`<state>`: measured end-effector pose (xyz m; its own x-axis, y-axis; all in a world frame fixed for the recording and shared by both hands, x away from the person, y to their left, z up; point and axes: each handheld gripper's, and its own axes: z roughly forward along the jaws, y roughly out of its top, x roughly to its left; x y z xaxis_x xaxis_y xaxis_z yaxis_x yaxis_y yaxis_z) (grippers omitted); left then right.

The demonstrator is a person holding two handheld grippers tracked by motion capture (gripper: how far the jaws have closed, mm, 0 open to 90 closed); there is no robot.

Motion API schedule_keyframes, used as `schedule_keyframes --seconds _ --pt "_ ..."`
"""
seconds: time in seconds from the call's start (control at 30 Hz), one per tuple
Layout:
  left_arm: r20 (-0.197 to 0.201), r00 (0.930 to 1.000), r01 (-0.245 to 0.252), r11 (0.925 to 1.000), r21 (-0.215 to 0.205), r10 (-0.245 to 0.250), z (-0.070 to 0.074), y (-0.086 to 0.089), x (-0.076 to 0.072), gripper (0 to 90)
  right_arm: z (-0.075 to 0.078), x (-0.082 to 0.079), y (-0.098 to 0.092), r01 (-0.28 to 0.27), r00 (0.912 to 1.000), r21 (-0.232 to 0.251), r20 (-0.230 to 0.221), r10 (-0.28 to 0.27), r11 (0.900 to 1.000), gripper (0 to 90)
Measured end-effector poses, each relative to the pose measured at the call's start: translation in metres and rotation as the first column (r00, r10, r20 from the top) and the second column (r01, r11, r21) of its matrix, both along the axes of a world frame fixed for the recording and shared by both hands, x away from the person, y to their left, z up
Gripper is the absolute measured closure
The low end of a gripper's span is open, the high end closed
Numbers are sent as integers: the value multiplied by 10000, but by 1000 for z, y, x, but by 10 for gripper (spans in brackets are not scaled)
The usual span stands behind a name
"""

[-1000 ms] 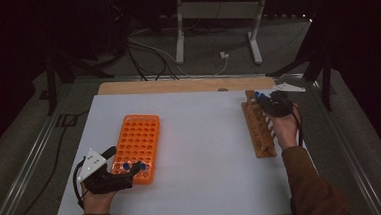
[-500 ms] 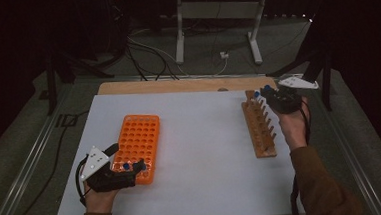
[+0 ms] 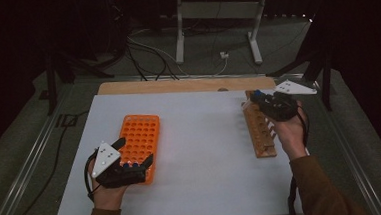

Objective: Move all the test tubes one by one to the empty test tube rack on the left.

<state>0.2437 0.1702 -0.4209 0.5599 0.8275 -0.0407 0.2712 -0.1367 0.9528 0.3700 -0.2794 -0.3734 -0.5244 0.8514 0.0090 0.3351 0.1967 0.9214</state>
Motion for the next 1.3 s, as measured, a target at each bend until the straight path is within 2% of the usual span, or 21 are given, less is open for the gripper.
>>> schedule_keyframes --seconds 0.1,0.27,0.47,0.57,0.77,0.87,1.17,1.3 --pt "-21 10000 -7 10000 -94 6 2 -8 3 8 -2 -7 7 -351 9993 119 -123 352 9993 765" --pt "-2 9999 143 9999 88 -143 6 -25 4 8 -4 -18 18 -886 9954 306 -338 896 9956 765" --pt "67 9988 479 9982 352 -481 7 -46 5 8 -5 -29 34 -1527 9866 269 -543 1540 9879 764" --pt "26 9985 548 9979 353 -549 6 -53 7 9 -7 -35 43 -1861 9804 201 -620 1870 9823 763" --pt "15 9980 636 9973 358 -637 4 -69 7 13 -8 -47 62 -2491 9644 345 -833 2511 9679 763" --pt "-18 9960 893 9951 424 -893 4 -78 7 35 -7 -52 71 -2808 9548 435 -888 2836 9588 763" --pt "-66 9916 1293 9878 867 -1292 2 -105 6 83 -8 -65 93 -3512 9274 579 -1158 3557 9345 763" --pt "-36 9916 1292 9864 1019 -1295 1 -116 7 157 -9 -69 101 -3789 9141 693 -1278 3849 9228 763"
